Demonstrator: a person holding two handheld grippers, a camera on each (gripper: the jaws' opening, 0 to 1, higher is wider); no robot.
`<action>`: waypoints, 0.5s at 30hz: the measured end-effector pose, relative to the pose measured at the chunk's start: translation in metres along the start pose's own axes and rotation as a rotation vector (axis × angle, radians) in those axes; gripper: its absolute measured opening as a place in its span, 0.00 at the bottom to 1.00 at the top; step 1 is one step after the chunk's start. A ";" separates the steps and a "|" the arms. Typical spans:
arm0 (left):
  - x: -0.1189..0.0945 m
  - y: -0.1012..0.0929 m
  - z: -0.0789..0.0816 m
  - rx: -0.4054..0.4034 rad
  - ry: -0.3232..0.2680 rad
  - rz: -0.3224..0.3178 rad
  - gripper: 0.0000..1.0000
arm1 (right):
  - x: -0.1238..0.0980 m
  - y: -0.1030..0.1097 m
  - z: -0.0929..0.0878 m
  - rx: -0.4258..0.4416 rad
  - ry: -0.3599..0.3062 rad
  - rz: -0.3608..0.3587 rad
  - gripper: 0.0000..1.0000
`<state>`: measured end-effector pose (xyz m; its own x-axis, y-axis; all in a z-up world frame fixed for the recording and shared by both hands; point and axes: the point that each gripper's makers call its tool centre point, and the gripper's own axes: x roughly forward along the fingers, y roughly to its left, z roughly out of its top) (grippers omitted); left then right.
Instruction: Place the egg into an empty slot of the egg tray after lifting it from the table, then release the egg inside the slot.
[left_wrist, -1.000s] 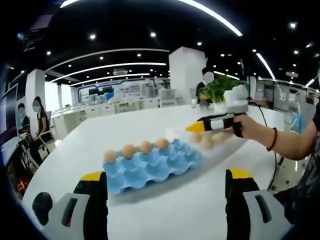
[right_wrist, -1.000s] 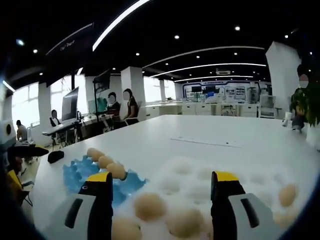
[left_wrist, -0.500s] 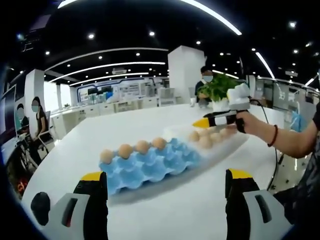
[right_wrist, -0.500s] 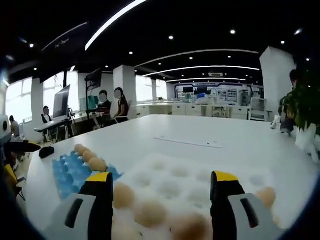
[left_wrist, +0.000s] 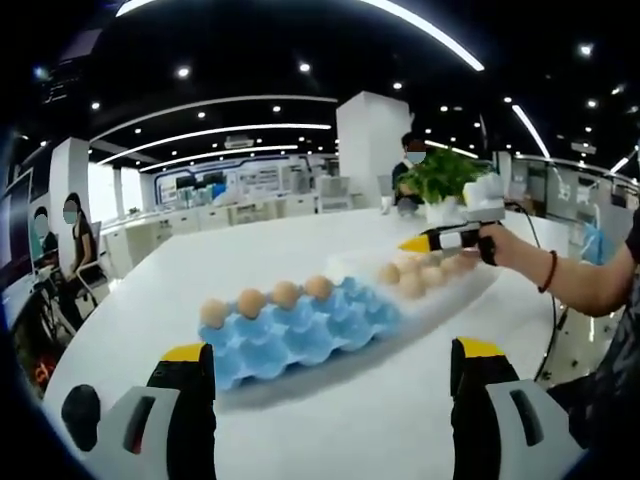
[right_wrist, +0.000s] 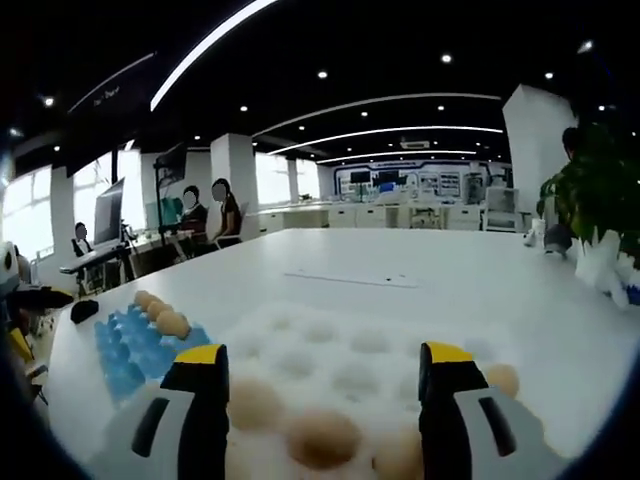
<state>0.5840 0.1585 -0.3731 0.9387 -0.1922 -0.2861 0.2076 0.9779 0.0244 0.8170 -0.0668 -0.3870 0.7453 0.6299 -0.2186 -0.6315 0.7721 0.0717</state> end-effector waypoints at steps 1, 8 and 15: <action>0.000 0.000 0.000 0.000 -0.001 0.000 1.00 | -0.003 -0.003 0.000 0.001 0.000 -0.004 0.80; 0.003 -0.002 0.000 -0.002 0.003 0.000 1.00 | -0.011 -0.023 -0.001 -0.022 0.002 -0.049 0.76; 0.001 -0.003 0.002 0.002 0.002 0.005 1.00 | -0.022 -0.048 -0.003 -0.001 -0.003 -0.088 0.73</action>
<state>0.5850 0.1557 -0.3715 0.9392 -0.1876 -0.2876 0.2038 0.9786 0.0273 0.8302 -0.1181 -0.3888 0.7987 0.5596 -0.2211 -0.5634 0.8246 0.0517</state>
